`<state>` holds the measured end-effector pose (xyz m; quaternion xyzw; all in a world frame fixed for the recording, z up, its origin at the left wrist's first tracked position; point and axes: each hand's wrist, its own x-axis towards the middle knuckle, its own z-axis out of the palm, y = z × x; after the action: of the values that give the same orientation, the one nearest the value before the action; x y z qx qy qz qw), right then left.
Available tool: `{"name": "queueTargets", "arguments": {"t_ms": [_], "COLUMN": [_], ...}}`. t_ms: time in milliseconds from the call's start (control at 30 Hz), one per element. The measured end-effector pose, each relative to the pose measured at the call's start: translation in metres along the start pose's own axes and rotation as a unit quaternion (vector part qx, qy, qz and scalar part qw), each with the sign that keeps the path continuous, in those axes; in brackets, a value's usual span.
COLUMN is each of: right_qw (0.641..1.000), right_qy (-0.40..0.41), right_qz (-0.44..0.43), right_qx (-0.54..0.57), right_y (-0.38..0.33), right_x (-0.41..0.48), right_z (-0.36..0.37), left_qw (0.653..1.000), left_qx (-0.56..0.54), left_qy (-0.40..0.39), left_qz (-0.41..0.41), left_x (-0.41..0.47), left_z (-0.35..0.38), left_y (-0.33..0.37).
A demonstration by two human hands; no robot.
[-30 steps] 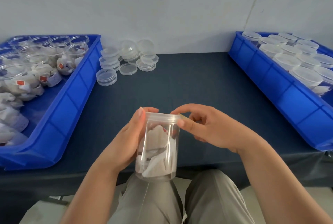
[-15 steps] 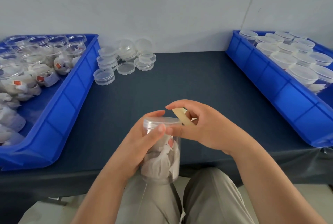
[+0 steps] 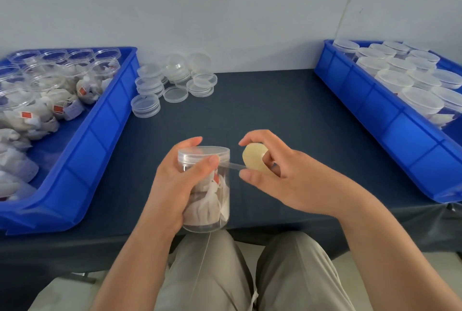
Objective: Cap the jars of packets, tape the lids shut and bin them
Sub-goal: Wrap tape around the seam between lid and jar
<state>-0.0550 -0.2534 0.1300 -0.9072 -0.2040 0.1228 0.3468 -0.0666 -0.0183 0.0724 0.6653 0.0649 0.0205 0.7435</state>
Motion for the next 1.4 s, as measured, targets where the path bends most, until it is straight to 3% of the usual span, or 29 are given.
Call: {"name": "queueTargets", "arguments": {"t_ms": [200, 467, 767, 867, 1000, 1400], "right_qw": [0.996, 0.998, 0.995, 0.988, 0.970, 0.955], "right_qy": [-0.040, 0.019, 0.078, 0.103, 0.125, 0.116], "right_qz": [-0.026, -0.050, -0.039, 0.002, 0.048, 0.060], "right_qx": [-0.070, -0.020, -0.057, -0.117, -0.204, -0.268], "right_y": [0.001, 0.008, 0.017, 0.020, 0.018, 0.014], "right_x": [0.001, 0.005, 0.010, 0.013, 0.021, 0.065], "right_z": [-0.002, 0.010, 0.030, 0.038, 0.050, 0.057], "left_qw": [1.000, 0.999, 0.995, 0.982, 0.930, 0.911], "left_qx": [0.012, 0.011, 0.087, 0.184, 0.315, 0.339], "left_qy": [-0.012, -0.039, -0.054, -0.006, 0.089, 0.129], "left_qz": [0.003, 0.001, 0.019, 0.045, 0.170, 0.197], "left_x": [-0.002, -0.004, -0.001, -0.001, -0.008, -0.003], "left_z": [-0.001, 0.003, 0.000, 0.001, 0.011, 0.001], "left_y": [0.003, -0.001, -0.008, -0.014, -0.024, -0.017]}}
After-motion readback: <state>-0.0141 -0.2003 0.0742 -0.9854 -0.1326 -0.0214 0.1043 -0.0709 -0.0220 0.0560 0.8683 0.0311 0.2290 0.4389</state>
